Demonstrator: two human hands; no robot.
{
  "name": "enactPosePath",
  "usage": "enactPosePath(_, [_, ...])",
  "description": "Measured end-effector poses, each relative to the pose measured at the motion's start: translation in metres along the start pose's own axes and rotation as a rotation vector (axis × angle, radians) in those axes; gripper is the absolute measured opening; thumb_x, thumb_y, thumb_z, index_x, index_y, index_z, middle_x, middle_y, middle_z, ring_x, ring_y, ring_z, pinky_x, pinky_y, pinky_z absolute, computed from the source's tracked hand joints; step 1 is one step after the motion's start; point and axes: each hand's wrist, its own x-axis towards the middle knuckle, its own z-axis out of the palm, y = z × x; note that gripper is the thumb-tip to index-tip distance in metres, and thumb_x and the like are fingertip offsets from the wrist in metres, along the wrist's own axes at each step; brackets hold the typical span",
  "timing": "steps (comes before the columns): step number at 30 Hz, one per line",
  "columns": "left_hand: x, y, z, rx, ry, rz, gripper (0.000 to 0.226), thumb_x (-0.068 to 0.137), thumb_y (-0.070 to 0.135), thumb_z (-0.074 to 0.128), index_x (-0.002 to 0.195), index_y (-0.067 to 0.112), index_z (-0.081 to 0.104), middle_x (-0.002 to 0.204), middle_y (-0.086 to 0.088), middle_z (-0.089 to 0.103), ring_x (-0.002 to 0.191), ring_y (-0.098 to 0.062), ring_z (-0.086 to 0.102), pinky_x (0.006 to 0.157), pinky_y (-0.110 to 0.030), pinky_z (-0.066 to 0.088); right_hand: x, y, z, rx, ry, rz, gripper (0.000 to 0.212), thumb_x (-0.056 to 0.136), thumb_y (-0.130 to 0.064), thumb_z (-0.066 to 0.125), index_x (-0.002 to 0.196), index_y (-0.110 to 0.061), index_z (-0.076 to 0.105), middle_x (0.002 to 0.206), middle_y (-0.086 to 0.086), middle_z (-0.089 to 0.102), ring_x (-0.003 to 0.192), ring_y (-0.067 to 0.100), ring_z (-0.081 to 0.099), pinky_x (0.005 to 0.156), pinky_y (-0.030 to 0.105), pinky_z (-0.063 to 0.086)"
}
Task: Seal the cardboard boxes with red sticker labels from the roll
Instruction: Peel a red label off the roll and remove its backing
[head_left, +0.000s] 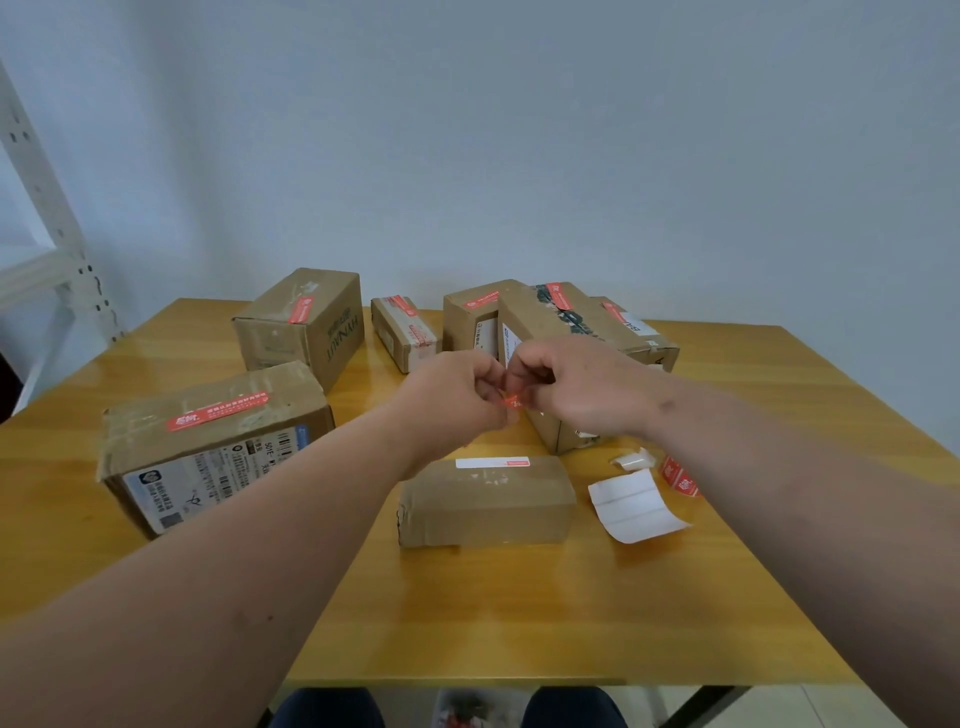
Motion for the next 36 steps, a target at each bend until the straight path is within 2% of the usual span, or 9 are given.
enactPosePath(3, [0.002,0.002,0.0,-0.093,0.071,-0.051,0.016,0.085,0.005,0.067,0.09,0.02,0.067,0.075,-0.001,0.061,0.067,-0.012,0.056,0.064,-0.026,0.054,0.002,0.0,0.005,0.021,0.07,-0.011,0.019,0.093,-0.013,0.06,0.108,-0.023,0.064,0.098,-0.007,0.06,0.087,0.011,0.054,0.073,0.024,0.044])
enactPosePath(5, [0.005,0.002,-0.005,-0.277,0.13,-0.149,0.015,0.085,0.003,0.068,0.093,0.016,0.067,0.085,-0.006,0.064,0.075,-0.017,0.059,0.068,-0.032,0.053,0.002,0.0,0.009,0.085,0.147,-0.006,0.045,0.091,-0.019,0.064,0.133,-0.027,0.048,0.118,-0.006,0.053,0.1,0.01,0.054,0.082,0.024,0.043])
enactPosePath(7, [0.006,0.001,-0.008,-0.424,0.152,-0.23,0.011,0.086,0.004,0.068,0.091,0.013,0.066,0.088,-0.007,0.065,0.076,-0.018,0.059,0.064,-0.03,0.051,0.0,0.001,0.012,0.246,0.215,0.076,0.063,0.09,-0.025,0.067,0.143,-0.031,0.033,0.122,-0.007,0.048,0.102,0.009,0.055,0.081,0.022,0.042])
enactPosePath(9, [0.006,0.0,-0.008,-0.544,0.16,-0.271,0.007,0.089,0.004,0.065,0.092,0.011,0.065,0.088,-0.007,0.065,0.077,-0.018,0.059,0.061,-0.028,0.049,-0.002,0.005,0.012,0.351,0.18,0.193,0.051,0.091,-0.035,0.065,0.135,-0.026,0.043,0.115,-0.007,0.056,0.099,0.009,0.059,0.078,0.023,0.043])
enactPosePath(12, [0.007,-0.003,-0.005,-0.68,0.166,-0.293,0.009,0.092,0.003,0.06,0.089,0.012,0.062,0.083,-0.006,0.066,0.074,-0.017,0.061,0.057,-0.027,0.049,-0.003,0.006,0.017,0.419,-0.029,0.281,0.033,0.087,-0.048,0.064,0.102,-0.019,0.065,0.095,-0.002,0.072,0.083,0.011,0.068,0.076,0.028,0.051])
enactPosePath(16, [0.009,-0.004,-0.002,-0.762,0.167,-0.279,0.008,0.093,0.006,0.06,0.09,0.013,0.062,0.073,-0.001,0.07,0.068,-0.014,0.065,0.059,-0.028,0.051,0.0,0.004,0.025,0.597,-0.053,0.291,0.018,0.086,-0.032,0.071,0.084,-0.015,0.067,0.082,0.004,0.074,0.07,0.012,0.067,0.068,0.028,0.048])
enactPosePath(23, [0.009,-0.004,-0.003,-0.71,0.215,-0.221,0.008,0.091,0.012,0.066,0.086,0.016,0.062,0.086,-0.006,0.074,0.077,-0.016,0.068,0.067,-0.03,0.056,0.003,0.003,0.017,0.76,-0.021,0.35,0.009,0.089,-0.012,0.061,0.08,-0.014,0.06,0.07,0.004,0.068,0.057,0.013,0.062,0.066,0.03,0.046])
enactPosePath(29, [0.006,-0.01,-0.003,-0.618,0.249,-0.235,0.011,0.087,0.012,0.07,0.097,0.008,0.065,0.086,-0.008,0.071,0.068,-0.013,0.065,0.06,-0.027,0.055,0.006,0.002,0.017,0.658,-0.009,0.378,0.011,0.087,-0.013,0.051,0.08,-0.011,0.058,0.069,0.007,0.057,0.058,0.018,0.054,0.066,0.032,0.047])
enactPosePath(36, [0.0,-0.021,0.002,-0.56,0.236,-0.264,0.024,0.085,0.004,0.07,0.107,0.011,0.061,0.084,-0.009,0.067,0.07,-0.016,0.065,0.065,-0.03,0.058,0.006,0.012,0.028,0.671,-0.032,0.381,0.01,0.09,-0.02,0.063,0.083,-0.013,0.061,0.07,0.002,0.063,0.06,0.014,0.061,0.07,0.033,0.049])
